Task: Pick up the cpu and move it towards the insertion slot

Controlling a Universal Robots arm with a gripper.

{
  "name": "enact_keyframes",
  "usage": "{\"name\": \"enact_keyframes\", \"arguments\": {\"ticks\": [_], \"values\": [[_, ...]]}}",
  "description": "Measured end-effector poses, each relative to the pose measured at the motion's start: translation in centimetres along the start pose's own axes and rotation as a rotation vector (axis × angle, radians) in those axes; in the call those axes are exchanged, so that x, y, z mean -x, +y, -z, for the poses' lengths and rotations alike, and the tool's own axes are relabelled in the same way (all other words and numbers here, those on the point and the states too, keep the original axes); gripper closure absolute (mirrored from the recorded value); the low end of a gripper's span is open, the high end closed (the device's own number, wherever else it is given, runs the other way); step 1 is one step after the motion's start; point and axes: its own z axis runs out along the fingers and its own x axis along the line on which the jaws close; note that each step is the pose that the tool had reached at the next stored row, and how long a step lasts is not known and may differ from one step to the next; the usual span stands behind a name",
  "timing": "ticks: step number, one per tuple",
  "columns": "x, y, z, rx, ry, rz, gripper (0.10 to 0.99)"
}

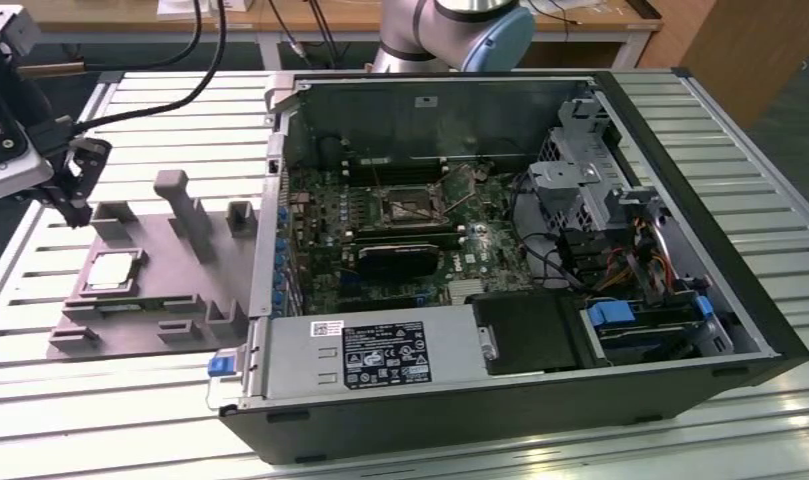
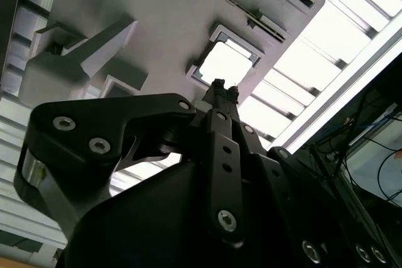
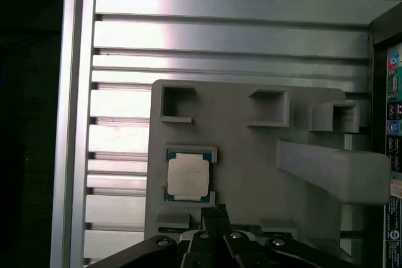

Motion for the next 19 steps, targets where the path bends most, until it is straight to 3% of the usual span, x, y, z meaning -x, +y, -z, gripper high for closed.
{"name": "enact_keyframes", "arguments": {"ticks": [19], "values": [[-0.19,-0.11,-3.13,0.000,0.0000,0.000,0.984]]}}
